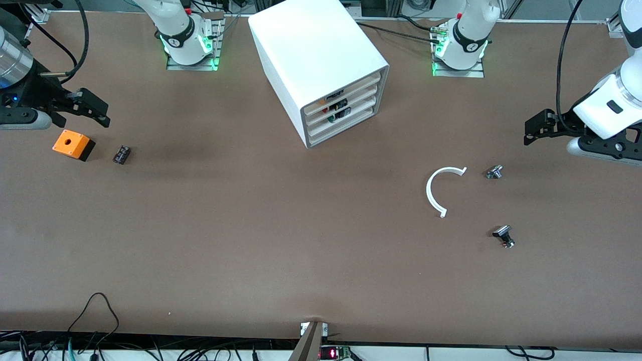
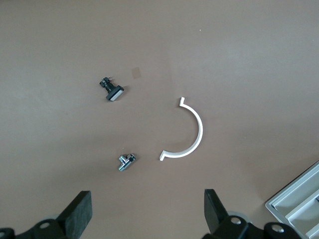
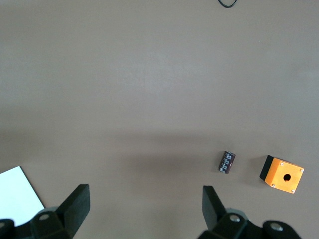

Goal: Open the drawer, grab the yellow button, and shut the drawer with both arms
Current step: 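Reach the left gripper to the drawer handle while the right gripper advances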

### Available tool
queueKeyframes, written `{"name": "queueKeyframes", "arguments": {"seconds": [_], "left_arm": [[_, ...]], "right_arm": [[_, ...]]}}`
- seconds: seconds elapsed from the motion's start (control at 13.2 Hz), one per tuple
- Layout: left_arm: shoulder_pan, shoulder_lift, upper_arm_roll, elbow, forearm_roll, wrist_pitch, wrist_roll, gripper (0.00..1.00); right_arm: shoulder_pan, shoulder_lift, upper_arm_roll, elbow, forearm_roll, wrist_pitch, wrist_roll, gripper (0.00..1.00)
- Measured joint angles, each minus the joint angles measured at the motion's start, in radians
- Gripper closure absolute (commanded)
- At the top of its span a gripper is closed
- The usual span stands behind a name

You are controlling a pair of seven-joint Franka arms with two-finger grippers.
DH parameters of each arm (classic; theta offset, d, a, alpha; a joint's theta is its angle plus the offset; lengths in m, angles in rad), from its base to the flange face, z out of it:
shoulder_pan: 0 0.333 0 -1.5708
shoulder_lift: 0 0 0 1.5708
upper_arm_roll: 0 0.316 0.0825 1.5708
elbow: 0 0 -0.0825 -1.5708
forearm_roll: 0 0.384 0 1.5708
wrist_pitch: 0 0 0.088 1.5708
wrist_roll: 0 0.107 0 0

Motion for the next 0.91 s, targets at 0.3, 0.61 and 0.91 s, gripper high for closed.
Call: {"name": "queueKeyframes", "arguments": {"seconds": [0.3, 0.61, 0.91], "left_arm": [[0.0, 0.0, 0.0, 0.0, 0.0, 0.0, 0.0, 0.01], [0.0, 0.0, 0.0, 0.0, 0.0, -0.004, 0.0, 0.01], [-0.003, 0.0, -0.002, 0.008, -0.004, -0.055, 0.0, 0.01]], "right_arm": [[0.0, 0.0, -0.006, 0.001, 0.0, 0.001, -0.002, 0.0], [0.0, 0.0, -0.009, 0.001, 0.0, -0.002, -0.013, 0.0], [-0.002, 0.005, -0.045, -0.005, 0.0, -0.092, -0.15, 0.0]]}}
